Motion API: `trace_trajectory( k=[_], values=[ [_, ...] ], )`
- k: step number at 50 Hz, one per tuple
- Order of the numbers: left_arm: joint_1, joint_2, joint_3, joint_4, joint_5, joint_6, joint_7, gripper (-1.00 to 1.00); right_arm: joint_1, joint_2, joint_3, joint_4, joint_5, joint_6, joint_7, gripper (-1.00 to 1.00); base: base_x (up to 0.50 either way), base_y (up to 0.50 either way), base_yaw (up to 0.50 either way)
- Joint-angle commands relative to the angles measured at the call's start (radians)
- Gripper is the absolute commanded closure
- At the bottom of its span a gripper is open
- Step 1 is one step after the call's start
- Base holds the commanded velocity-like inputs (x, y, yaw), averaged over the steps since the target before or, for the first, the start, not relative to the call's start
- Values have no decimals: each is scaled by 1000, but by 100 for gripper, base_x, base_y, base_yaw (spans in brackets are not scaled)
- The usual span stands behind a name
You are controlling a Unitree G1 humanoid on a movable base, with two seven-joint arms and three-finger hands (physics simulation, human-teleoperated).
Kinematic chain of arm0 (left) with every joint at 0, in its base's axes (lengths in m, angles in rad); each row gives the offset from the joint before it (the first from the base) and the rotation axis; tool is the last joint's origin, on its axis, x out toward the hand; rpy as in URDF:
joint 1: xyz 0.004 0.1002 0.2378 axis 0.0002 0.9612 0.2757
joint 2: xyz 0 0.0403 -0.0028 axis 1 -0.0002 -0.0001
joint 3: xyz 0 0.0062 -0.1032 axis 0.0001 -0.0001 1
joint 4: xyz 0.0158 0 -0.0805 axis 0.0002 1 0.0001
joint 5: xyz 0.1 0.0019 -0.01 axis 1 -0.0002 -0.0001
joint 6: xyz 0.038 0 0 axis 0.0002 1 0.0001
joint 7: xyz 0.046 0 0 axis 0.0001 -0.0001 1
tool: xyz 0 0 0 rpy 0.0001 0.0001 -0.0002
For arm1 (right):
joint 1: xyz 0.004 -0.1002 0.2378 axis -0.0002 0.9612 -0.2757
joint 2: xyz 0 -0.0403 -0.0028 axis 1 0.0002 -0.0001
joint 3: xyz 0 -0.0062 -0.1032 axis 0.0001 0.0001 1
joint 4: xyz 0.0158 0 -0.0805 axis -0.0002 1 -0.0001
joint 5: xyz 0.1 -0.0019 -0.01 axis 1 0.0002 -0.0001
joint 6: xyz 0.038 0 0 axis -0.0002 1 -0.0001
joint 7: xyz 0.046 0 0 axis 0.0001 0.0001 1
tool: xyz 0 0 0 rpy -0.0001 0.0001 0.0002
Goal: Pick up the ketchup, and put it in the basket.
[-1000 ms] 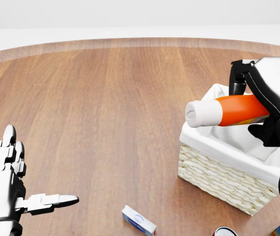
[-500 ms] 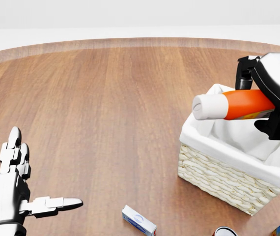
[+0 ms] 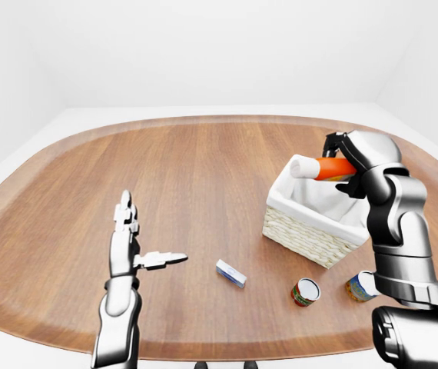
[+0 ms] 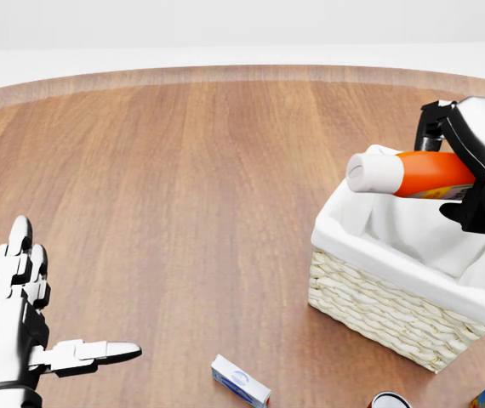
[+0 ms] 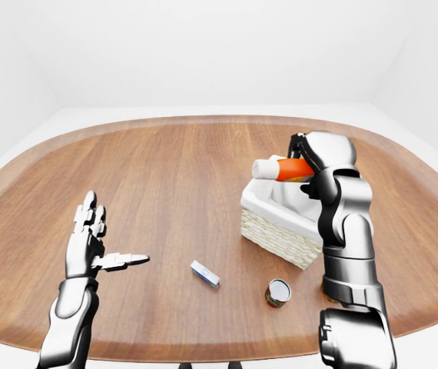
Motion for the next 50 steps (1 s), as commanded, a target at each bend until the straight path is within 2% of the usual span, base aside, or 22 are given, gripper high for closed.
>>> trace_trajectory(
  k=[1, 22, 43, 50],
  values=[
    [6, -2, 1, -15, -2, 0, -5, -100, -30, -22, 7, 121, 47, 0, -88, 100, 0, 0, 0],
    [8, -2, 7, -25, -8, 0, -12, -100, -68, -27, 36, 357, 104, 0, -231, 100, 0, 0, 0],
    [8, -2, 7, -31, -12, 0, -13, -100, -68, -24, 50, 426, 124, 0, -282, 100, 0, 0, 0],
    [8, 0, 12, -35, -15, 2, -14, -100, -88, -31, 54, 527, 152, 0, -342, 100, 0, 0, 0]
  ],
)
